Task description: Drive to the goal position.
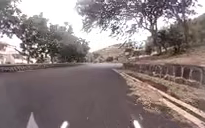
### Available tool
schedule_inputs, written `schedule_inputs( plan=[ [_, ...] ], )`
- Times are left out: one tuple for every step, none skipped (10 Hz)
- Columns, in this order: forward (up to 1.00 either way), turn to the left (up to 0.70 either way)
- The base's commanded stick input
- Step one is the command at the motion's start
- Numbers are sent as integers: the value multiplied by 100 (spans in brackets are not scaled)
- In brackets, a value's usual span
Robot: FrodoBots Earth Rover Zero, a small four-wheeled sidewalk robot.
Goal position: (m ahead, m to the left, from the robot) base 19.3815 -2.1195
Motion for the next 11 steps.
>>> schedule_inputs(
  plan=[
    [50,0],
    [50,0],
    [50,0],
    [50,0],
    [50,0],
    [50,0],
    [50,0],
    [50,0],
    [50,0],
    [50,0],
    [50,0]
  ],
)
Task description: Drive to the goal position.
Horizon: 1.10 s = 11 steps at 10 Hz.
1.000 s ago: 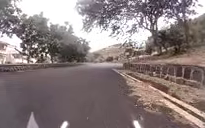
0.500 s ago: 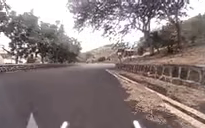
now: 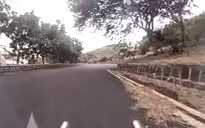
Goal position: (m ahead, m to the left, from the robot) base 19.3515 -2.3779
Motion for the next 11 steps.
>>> schedule_inputs(
  plan=[
    [50,0],
    [50,0],
    [50,0],
    [50,0],
    [50,0],
    [50,0],
    [50,0],
    [50,0],
    [50,-37],
    [50,-50],
    [50,-50]
  ],
)
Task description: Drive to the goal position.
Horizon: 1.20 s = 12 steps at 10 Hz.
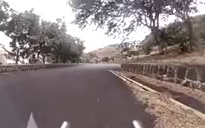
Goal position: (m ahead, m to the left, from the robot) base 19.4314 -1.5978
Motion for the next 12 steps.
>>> schedule_inputs(
  plan=[
    [50,-50],
    [50,-28],
    [50,0],
    [50,0],
    [50,0],
    [50,0],
    [50,0],
    [50,0],
    [50,0],
    [50,0],
    [50,0],
    [50,0]
  ],
)
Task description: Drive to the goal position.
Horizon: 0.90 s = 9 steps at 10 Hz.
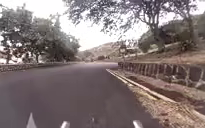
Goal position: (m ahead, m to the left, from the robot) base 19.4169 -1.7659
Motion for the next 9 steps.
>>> schedule_inputs(
  plan=[
    [50,0],
    [50,0],
    [50,0],
    [50,0],
    [50,0],
    [50,0],
    [50,0],
    [50,0],
    [50,0]
  ],
)
